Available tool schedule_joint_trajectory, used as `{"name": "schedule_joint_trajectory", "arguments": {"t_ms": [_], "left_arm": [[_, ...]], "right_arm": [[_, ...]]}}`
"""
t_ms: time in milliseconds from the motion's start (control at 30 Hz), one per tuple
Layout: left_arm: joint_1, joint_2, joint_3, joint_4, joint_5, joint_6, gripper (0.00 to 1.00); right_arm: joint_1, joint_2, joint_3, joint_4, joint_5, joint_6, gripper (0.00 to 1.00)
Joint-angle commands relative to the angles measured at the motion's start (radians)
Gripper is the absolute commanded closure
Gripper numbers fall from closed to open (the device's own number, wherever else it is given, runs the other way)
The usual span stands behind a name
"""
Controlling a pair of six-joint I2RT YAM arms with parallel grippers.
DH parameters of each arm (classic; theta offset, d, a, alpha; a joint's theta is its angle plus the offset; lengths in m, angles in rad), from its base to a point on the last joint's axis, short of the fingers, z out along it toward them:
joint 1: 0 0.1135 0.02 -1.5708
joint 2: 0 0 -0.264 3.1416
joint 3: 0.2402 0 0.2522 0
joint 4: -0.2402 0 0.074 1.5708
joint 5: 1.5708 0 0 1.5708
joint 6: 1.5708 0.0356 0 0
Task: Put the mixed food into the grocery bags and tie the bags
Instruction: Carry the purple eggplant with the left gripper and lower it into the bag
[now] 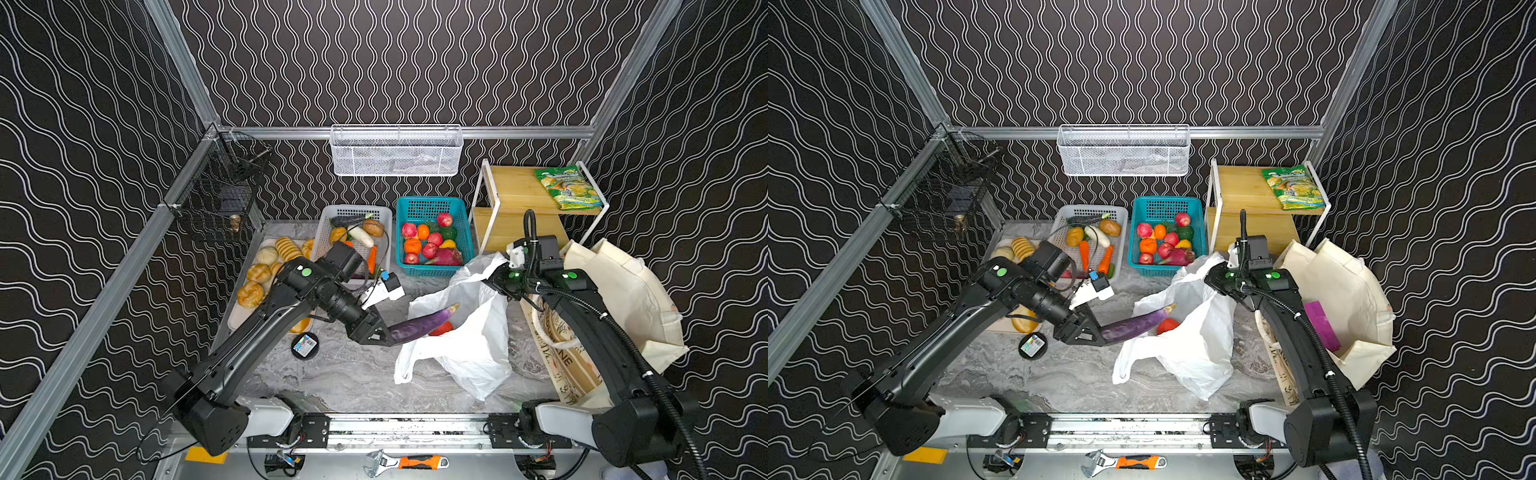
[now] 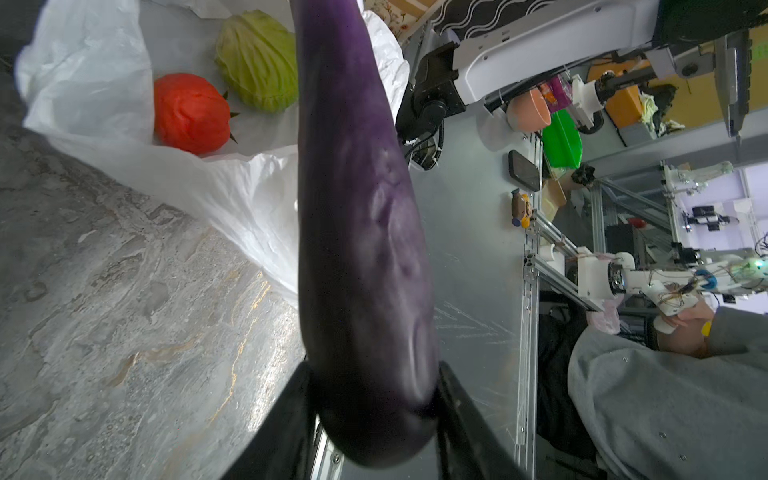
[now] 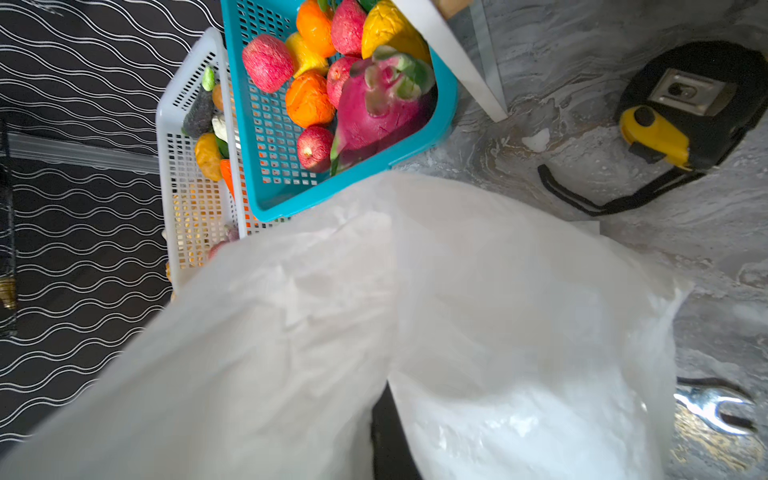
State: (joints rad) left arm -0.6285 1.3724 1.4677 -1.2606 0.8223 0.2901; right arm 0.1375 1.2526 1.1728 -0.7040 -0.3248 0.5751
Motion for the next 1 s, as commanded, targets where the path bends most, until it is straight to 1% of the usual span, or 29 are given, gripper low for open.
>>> {"name": "schedule_joint_trajectory", "arguments": {"t_ms": [0,100,167,200,267,333,367,400,467,567,600,667,700,767,833,967], "left_arm": [[-0.029,0.059,0.046,0.080,0.010,-0.014,0.86],[-0.035,0.140,0.098,0.143,-0.068,-0.059,0.88],[-0.034,0.207,0.150,0.166,-0.156,-0.118,0.89],[-0.035,0.239,0.178,0.157,-0.175,-0.128,0.90],[-0.037,0.298,0.214,0.159,-0.167,-0.135,0.97],[-0.046,0.334,0.228,0.189,-0.220,-0.167,0.98],[-0.051,0.348,0.236,0.202,-0.254,-0.191,0.96],[-0.053,0.357,0.241,0.210,-0.259,-0.205,0.95],[-0.058,0.363,0.232,0.257,-0.232,-0.235,0.93],[-0.070,0.336,0.166,0.426,-0.262,-0.352,0.91],[-0.071,0.323,0.134,0.489,-0.267,-0.404,0.88],[-0.075,0.305,0.077,0.613,-0.267,-0.498,0.87],[-0.076,0.301,0.048,0.669,-0.248,-0.543,0.86],[-0.085,0.304,0.019,0.757,-0.222,-0.596,0.81],[-0.099,0.326,0.026,0.778,-0.199,-0.614,0.76],[-0.122,0.346,0.046,0.801,-0.109,-0.585,0.55]], "right_arm": [[0.000,-0.019,-0.005,0.038,-0.018,0.007,1.00],[0.000,-0.031,-0.019,0.054,-0.034,0.008,1.00],[0.000,-0.034,-0.026,0.050,-0.037,0.004,1.00],[0.001,-0.035,-0.026,0.044,-0.038,-0.001,1.00],[0.000,-0.037,-0.030,0.034,-0.038,-0.010,1.00],[0.000,-0.041,-0.036,0.041,-0.048,-0.007,1.00],[-0.001,-0.041,-0.035,0.040,-0.053,-0.007,1.00],[0.000,-0.037,-0.031,0.036,-0.056,-0.009,1.00],[0.000,-0.035,-0.022,0.029,-0.060,-0.012,1.00],[0.000,-0.033,-0.024,0.041,-0.066,-0.006,1.00],[0.000,-0.032,-0.024,0.045,-0.069,-0.002,1.00],[0.000,-0.024,-0.023,0.052,-0.077,0.005,1.00],[-0.001,-0.021,-0.021,0.054,-0.080,0.008,1.00],[0.001,-0.018,-0.021,0.060,-0.083,0.012,1.00],[0.000,-0.016,-0.017,0.060,-0.082,0.012,1.00],[0.001,-0.016,-0.013,0.051,-0.073,0.008,1.00]]}}
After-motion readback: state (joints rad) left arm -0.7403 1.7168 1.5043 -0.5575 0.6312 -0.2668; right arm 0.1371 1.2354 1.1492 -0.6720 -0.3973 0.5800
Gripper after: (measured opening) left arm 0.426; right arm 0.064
